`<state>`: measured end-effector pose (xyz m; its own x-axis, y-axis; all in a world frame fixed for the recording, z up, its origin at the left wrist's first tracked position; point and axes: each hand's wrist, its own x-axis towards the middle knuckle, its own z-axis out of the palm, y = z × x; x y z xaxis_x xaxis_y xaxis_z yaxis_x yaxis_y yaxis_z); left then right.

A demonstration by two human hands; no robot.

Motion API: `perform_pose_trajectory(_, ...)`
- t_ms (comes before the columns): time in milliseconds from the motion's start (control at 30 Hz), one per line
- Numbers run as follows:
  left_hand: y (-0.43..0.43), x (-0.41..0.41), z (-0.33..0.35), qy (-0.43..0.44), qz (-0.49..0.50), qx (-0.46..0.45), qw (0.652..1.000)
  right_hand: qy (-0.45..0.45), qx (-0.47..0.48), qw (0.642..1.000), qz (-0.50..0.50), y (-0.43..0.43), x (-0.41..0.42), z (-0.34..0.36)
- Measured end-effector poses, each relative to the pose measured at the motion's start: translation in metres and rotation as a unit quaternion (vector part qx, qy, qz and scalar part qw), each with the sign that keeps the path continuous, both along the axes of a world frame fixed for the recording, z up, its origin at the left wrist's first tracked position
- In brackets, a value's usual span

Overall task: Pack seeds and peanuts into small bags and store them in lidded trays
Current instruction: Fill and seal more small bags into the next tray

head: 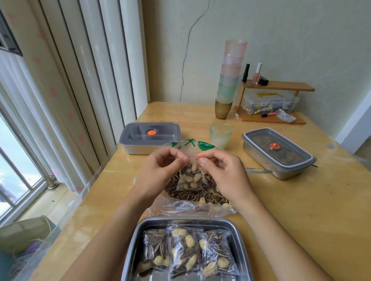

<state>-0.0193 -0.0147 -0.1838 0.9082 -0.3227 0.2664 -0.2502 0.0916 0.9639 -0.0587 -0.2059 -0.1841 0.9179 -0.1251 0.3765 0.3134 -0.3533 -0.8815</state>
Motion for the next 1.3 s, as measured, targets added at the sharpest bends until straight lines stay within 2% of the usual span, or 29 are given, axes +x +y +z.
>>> perform_pose_trajectory(100,-0.002,-0.002,-0.002,0.025,-0.069,0.006,0.997,-0.013,-0.004,0.999,-0.035,0.000,0.000,-0.003)
perform_pose_trajectory(200,-0.002,0.000,-0.004,0.003,-0.095,0.016,0.995,-0.040,-0.024,0.998,-0.040,0.000,0.000,-0.002)
perform_pose_trajectory(333,-0.002,0.002,-0.004,-0.025,-0.072,0.038,0.996,-0.049,-0.041,0.997,-0.038,0.003,-0.002,-0.001)
perform_pose_trajectory(533,0.000,0.003,-0.007,-0.002,-0.047,0.042,0.998,-0.023,-0.113,0.993,-0.018,-0.002,-0.004,0.002)
perform_pose_trajectory(700,0.002,0.002,-0.005,0.042,-0.033,0.026,0.998,0.042,-0.203,0.978,0.039,-0.006,-0.003,0.001)
perform_pose_trajectory(800,0.003,0.001,-0.005,0.051,-0.044,0.027,0.997,0.023,-0.236,0.971,0.030,-0.007,-0.003,0.001)
perform_pose_trajectory(900,0.005,0.000,-0.006,0.027,-0.044,0.053,0.997,0.020,-0.225,0.974,0.025,-0.006,-0.005,0.001)
perform_pose_trajectory(1033,0.003,-0.004,-0.004,-0.048,-0.013,0.124,0.991,0.041,-0.202,0.978,0.022,-0.005,-0.007,0.002)
perform_pose_trajectory(1167,0.004,-0.008,0.005,-0.080,0.002,0.162,0.984,0.045,-0.145,0.988,0.033,-0.004,-0.011,0.006)
perform_pose_trajectory(1300,0.012,-0.019,0.024,-0.100,-0.006,0.188,0.977,0.022,-0.188,0.982,0.008,0.001,-0.021,0.029)
